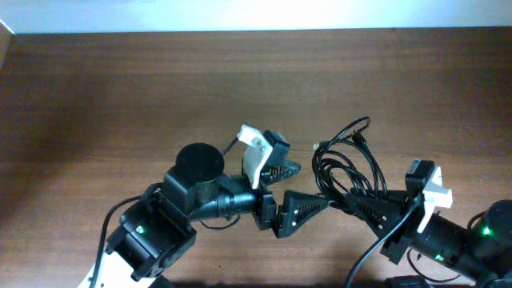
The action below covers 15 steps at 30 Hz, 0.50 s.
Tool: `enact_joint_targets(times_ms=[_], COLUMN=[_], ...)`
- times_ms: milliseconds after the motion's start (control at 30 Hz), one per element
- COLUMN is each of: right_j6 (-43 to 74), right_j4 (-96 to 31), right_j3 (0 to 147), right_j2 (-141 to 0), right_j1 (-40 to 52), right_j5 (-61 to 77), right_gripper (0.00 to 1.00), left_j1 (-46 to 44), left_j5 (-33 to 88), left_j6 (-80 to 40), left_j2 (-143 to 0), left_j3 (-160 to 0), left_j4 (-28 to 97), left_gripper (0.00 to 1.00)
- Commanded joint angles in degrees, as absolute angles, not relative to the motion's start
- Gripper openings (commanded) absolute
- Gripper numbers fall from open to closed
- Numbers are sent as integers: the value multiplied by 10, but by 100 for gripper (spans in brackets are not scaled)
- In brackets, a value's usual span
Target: Untangle cables
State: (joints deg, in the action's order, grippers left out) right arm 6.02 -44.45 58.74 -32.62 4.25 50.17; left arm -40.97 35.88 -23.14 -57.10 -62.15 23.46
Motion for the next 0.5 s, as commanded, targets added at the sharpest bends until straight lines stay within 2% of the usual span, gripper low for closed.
enact_joint_targets(times_ms=[0, 67, 133, 167, 200, 233, 267, 400, 433, 467], right_j6=[98, 130, 131, 141, 141, 140, 140, 140, 140, 140], right_j4=[-408, -349, -344, -344, -345, -346, -347, -359, -374, -403], right_j3=[592, 592, 592, 592, 592, 592, 592, 592, 592, 592], right_j2=[-326, -326, -326, -326, -326, -326, -326, -326, -326, -326], right_j1=[41, 41, 41, 41, 41, 41, 41, 41, 41, 41], right_j5=[528, 555, 578, 600, 611, 611, 608, 560, 541, 508], right_gripper=[4, 4, 4, 4, 4, 4, 4, 4, 15, 51], left_j1=[-420, -420, -420, -420, -420, -420, -420, -420, -420, -418], left_j5=[334, 334, 333, 331, 332, 332, 332, 336, 336, 329], left_j6=[-359, -394, -412, -412, -412, -412, -412, -412, -411, -411], left_j2=[-572, -588, -601, -602, -602, -602, -602, -602, -602, -602], left_j3=[-627, -627, -627, -627, -627, -627, -627, -627, -627, -627], left_j4=[215, 215, 210, 206, 187, 182, 183, 183, 183, 182], left_gripper=[99, 99, 99, 94, 71, 25, 0, 0, 0, 0])
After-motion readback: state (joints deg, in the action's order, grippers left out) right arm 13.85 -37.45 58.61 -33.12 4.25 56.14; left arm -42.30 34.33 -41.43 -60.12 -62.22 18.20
